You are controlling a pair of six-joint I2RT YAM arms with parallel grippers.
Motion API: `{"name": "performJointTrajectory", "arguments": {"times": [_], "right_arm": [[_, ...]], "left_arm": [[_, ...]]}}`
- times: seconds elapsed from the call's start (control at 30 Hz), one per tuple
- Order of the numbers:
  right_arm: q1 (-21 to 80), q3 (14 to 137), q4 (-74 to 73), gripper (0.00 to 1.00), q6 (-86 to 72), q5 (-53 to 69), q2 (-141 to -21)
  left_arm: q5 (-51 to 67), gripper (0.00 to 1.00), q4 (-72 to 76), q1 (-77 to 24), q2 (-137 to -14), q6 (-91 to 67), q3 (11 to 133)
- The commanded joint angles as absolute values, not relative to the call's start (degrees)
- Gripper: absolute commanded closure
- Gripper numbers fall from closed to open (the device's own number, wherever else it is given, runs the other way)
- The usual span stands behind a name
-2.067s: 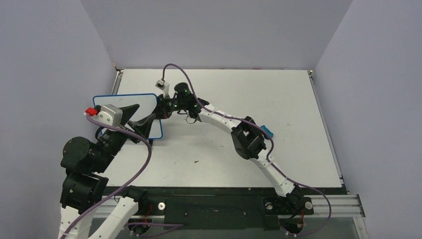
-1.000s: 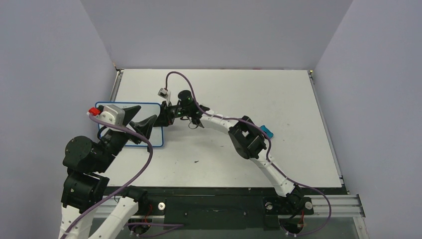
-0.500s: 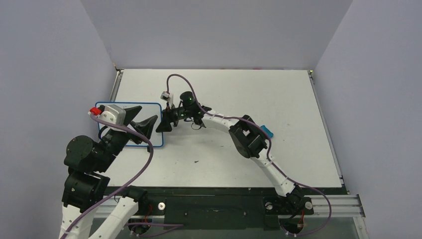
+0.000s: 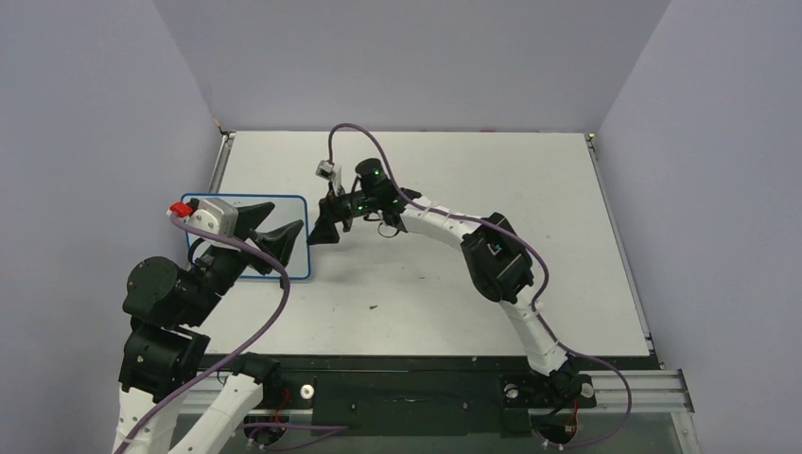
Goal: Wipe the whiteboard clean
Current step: Reset both arms
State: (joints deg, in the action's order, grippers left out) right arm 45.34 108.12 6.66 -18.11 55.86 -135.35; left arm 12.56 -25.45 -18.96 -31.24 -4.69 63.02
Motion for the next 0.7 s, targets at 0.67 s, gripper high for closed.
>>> {"name": "performJointTrajectory", "arguments": {"times": [0.67], "right_arm": [[4.83,64.98,-18.1,0.17,0.55,29.47,-70.05]], "left_arm": [[14.84,0.42,-11.98,-18.22,-42.93,-18.66,53.33]]}}
